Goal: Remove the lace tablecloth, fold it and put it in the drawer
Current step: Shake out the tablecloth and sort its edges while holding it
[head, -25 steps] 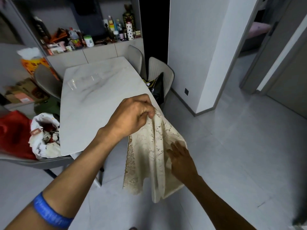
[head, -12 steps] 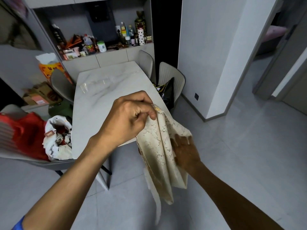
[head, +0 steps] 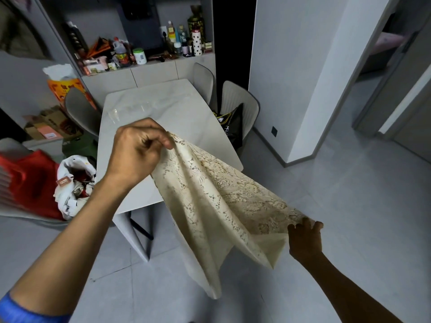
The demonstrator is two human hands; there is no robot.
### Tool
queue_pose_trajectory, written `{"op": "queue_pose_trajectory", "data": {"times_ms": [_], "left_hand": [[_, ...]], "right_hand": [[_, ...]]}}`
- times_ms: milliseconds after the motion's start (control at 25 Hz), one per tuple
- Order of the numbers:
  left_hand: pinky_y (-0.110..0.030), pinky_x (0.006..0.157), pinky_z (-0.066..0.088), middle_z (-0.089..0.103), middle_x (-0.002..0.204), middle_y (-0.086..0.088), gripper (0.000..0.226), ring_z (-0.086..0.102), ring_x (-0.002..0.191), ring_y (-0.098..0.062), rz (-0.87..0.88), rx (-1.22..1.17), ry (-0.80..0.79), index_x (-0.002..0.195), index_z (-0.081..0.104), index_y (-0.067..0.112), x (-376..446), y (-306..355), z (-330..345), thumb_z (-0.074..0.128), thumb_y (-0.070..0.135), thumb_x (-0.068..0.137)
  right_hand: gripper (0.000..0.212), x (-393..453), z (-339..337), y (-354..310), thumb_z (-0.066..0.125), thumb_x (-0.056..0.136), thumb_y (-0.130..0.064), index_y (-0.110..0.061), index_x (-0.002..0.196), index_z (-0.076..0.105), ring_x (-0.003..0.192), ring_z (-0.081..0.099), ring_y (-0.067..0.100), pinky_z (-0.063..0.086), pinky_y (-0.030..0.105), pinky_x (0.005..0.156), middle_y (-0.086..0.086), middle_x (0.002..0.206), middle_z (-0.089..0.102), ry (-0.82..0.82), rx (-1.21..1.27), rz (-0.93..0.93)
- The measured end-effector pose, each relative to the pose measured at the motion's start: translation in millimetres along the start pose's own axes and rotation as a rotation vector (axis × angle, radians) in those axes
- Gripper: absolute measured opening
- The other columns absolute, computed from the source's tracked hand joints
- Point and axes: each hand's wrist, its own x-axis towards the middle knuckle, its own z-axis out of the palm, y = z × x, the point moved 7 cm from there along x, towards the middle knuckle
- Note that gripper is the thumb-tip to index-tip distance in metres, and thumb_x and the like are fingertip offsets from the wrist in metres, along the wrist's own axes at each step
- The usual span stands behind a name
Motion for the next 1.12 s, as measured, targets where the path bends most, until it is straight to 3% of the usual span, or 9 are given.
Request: {"op": "queue_pose_trajectory", "data": {"times_ms": [80,200,360,480,560,640,880,1040,1120], "left_hand": [[-0.024,0.074,0.054,0.068,0.078,-0.003,0.032,0.067,0.074,-0.015,-0.020,0.001,0.036,0.069,0.074,0.006,4,-7,-4,0.057,-0.022,0.072],[-0.028,0.078,0.055,0.070,0.079,-0.006,0.033,0.069,0.075,-0.019,-0.047,0.025,0.028,0.069,0.074,0.005,7,-19,1,0.055,-0.022,0.071],[-0.039,0.080,0.058,0.073,0.081,-0.011,0.035,0.070,0.078,-0.025,-0.156,0.105,-0.015,0.069,0.074,0.004,4,-57,12,0.054,-0.024,0.069],[-0.042,0.083,0.057,0.074,0.081,-0.013,0.036,0.071,0.080,-0.030,-0.235,0.167,-0.044,0.068,0.074,0.005,0,-85,11,0.053,-0.024,0.068],[-0.040,0.084,0.057,0.074,0.081,-0.014,0.036,0.071,0.080,-0.030,-0.261,0.199,-0.058,0.068,0.074,0.005,-1,-94,10,0.053,-0.024,0.066],[-0.038,0.086,0.056,0.074,0.082,-0.013,0.035,0.071,0.080,-0.028,-0.269,0.217,-0.061,0.069,0.075,0.006,1,-99,11,0.054,-0.023,0.066],[-0.036,0.092,0.053,0.076,0.086,-0.013,0.032,0.070,0.085,-0.028,-0.297,0.253,-0.060,0.070,0.076,0.007,5,-114,8,0.057,-0.019,0.071],[-0.029,0.096,0.048,0.077,0.088,-0.011,0.031,0.071,0.090,-0.026,-0.323,0.274,-0.051,0.072,0.077,0.009,-2,-131,-1,0.059,-0.017,0.073],[-0.027,0.097,0.046,0.077,0.088,-0.009,0.031,0.071,0.091,-0.024,-0.358,0.273,-0.060,0.072,0.077,0.010,-8,-140,-1,0.060,-0.016,0.075]], "right_hand": [[0.038,-9,9,6,0.054,0.087,-0.038,-0.024,0.122,0.060,0.130,0.039,0.034,0.023,0.058,0.105,0.006,0.130,0.059,-0.022,0.025,0.021],[0.019,-20,17,11,0.070,0.077,-0.029,-0.022,0.094,0.076,0.115,0.052,0.034,0.032,0.061,0.100,0.006,0.108,0.071,-0.061,0.075,0.032],[0.035,-16,19,19,0.048,0.090,-0.027,-0.035,0.122,0.058,0.135,0.036,0.022,0.005,0.065,0.109,-0.009,0.126,0.060,-0.058,0.187,-0.012],[0.030,-19,24,26,0.049,0.087,-0.030,-0.039,0.114,0.057,0.141,0.027,0.017,-0.008,0.070,0.109,-0.013,0.121,0.055,-0.107,0.305,-0.049],[0.040,-24,31,31,0.051,0.083,-0.041,-0.039,0.122,0.055,0.140,0.026,0.015,-0.009,0.071,0.105,-0.012,0.128,0.054,-0.142,0.317,-0.016],[0.037,-31,40,36,0.047,0.088,-0.044,-0.037,0.122,0.057,0.137,0.031,0.013,-0.005,0.072,0.107,-0.012,0.128,0.056,-0.130,0.313,0.031],[0.041,-34,37,51,0.046,0.087,-0.019,-0.035,0.123,0.056,0.128,0.039,0.011,0.001,0.068,0.111,-0.013,0.117,0.058,-0.059,0.356,0.072],[0.030,-32,47,76,0.047,0.089,-0.041,-0.028,0.113,0.061,0.119,0.045,0.015,0.015,0.061,0.110,-0.013,0.108,0.060,-0.050,0.427,0.193],[0.030,-29,49,83,0.051,0.090,-0.039,-0.022,0.111,0.065,0.109,0.049,0.021,0.033,0.054,0.102,-0.006,0.107,0.058,-0.008,0.473,0.246]]}}
